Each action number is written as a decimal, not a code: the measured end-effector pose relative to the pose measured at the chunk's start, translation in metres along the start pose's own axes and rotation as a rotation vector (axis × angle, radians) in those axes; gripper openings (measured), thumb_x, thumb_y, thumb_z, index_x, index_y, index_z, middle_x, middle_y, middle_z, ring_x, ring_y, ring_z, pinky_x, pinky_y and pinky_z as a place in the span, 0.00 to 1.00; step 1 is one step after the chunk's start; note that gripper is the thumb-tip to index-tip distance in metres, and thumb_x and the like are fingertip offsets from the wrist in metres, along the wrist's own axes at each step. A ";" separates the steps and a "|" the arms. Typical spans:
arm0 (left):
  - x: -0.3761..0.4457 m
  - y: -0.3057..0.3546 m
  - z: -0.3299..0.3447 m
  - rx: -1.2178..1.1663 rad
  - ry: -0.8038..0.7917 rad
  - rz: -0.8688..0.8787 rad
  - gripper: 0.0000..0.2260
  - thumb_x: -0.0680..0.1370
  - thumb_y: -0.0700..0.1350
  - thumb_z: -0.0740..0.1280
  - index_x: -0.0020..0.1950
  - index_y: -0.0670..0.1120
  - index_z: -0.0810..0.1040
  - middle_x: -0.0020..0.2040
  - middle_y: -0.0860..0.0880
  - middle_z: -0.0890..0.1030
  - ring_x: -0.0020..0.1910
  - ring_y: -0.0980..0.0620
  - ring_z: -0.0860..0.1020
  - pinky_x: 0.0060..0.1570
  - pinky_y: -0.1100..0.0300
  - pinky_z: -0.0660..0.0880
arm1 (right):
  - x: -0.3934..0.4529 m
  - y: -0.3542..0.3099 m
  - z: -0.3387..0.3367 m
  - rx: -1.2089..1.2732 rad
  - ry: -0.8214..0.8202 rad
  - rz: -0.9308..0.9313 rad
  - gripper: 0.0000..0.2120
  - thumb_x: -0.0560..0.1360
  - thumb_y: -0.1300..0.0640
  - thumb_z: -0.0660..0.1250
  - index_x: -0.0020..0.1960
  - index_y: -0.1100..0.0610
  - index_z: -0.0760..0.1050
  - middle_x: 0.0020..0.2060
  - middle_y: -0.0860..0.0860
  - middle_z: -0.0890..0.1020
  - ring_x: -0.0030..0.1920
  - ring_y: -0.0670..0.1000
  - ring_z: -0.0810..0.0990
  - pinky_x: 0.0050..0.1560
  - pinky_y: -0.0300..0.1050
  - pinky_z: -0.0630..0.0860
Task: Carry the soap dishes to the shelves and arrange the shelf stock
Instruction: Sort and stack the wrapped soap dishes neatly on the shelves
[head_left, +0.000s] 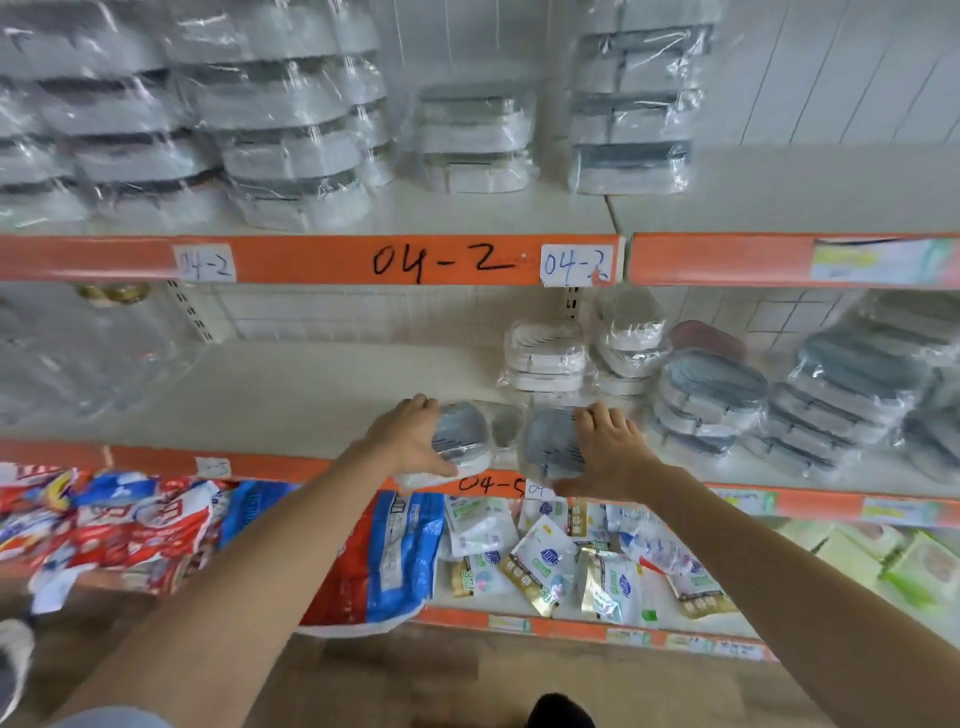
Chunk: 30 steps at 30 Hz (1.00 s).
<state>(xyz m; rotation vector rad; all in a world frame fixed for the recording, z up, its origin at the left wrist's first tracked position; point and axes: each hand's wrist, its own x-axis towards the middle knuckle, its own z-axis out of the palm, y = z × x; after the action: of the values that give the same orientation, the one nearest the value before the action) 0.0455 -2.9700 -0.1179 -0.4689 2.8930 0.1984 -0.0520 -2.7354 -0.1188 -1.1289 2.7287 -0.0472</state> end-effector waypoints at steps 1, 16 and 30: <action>-0.015 0.008 -0.008 0.013 -0.021 0.023 0.40 0.67 0.60 0.75 0.71 0.42 0.64 0.64 0.46 0.70 0.63 0.48 0.70 0.59 0.54 0.71 | -0.013 -0.003 -0.009 0.007 -0.005 -0.004 0.44 0.67 0.34 0.68 0.70 0.61 0.57 0.65 0.56 0.64 0.66 0.58 0.63 0.70 0.50 0.59; -0.148 0.094 -0.226 0.136 0.067 0.263 0.46 0.68 0.63 0.73 0.76 0.43 0.57 0.73 0.47 0.63 0.70 0.48 0.64 0.68 0.54 0.65 | -0.170 0.002 -0.203 0.019 0.136 0.062 0.46 0.66 0.35 0.71 0.71 0.60 0.57 0.67 0.56 0.63 0.69 0.57 0.61 0.70 0.52 0.58; -0.076 0.110 -0.298 0.007 0.207 0.120 0.43 0.68 0.60 0.75 0.75 0.44 0.59 0.70 0.47 0.62 0.70 0.49 0.63 0.68 0.54 0.65 | -0.023 0.049 -0.280 0.021 0.230 -0.036 0.45 0.67 0.37 0.72 0.74 0.56 0.56 0.70 0.54 0.64 0.70 0.57 0.61 0.69 0.53 0.59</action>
<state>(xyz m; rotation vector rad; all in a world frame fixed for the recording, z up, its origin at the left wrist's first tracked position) 0.0270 -2.8931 0.1992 -0.3322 3.1260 0.1665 -0.1220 -2.6959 0.1549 -1.2365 2.8982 -0.2234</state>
